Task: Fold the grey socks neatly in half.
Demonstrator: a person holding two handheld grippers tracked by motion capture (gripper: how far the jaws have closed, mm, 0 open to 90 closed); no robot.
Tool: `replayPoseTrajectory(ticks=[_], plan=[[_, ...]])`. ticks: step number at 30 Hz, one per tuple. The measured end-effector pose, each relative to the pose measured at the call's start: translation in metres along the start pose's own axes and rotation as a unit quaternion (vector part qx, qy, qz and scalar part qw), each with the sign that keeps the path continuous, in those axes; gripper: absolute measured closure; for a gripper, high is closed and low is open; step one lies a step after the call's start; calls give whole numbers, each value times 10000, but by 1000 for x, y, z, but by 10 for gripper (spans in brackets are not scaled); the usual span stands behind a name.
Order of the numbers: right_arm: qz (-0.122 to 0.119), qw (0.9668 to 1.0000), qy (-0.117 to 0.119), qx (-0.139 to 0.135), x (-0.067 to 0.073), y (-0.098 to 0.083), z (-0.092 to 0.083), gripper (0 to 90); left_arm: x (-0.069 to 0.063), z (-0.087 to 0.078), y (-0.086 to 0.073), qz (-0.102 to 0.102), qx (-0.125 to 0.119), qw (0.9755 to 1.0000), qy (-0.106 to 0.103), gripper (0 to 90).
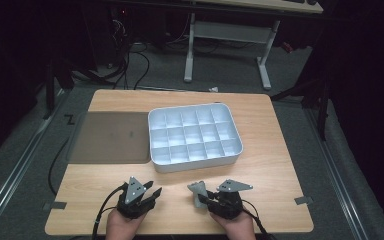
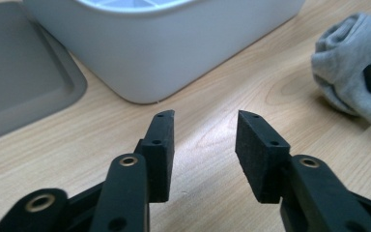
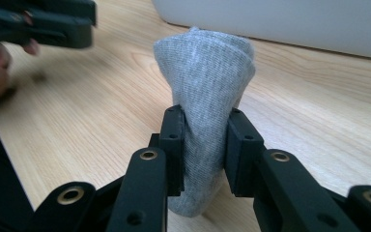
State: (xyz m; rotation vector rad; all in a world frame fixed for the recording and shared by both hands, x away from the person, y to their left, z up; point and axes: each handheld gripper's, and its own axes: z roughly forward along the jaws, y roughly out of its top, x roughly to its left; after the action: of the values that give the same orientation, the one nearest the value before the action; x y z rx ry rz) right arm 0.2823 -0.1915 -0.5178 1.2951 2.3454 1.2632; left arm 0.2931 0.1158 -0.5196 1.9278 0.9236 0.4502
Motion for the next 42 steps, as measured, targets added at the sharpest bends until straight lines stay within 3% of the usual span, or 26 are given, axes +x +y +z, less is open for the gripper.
replayPoseTrajectory(ticks=[7,15,21,25,35,42], plan=[[-158,9989,-341,285,-1,7,-4,728,7,-2,-6,-76,86,9999,-84,561],[-401,9961,-497,614,2,16,-4,727,8,-4,-7,-140,30,9998,-141,552],[-504,9946,-568,713,5,21,0,727,9,-6,-7,-162,-11,9997,-171,550],[-676,9919,-615,881,7,24,0,726,10,-7,-8,-190,-7,9997,-173,546],[-747,9860,-759,1280,2,29,-7,725,11,-7,-8,-194,-11,9996,-190,532],[-884,9776,-956,1653,-2,32,-14,725,12,-9,-8,-187,-67,9995,-241,507]])
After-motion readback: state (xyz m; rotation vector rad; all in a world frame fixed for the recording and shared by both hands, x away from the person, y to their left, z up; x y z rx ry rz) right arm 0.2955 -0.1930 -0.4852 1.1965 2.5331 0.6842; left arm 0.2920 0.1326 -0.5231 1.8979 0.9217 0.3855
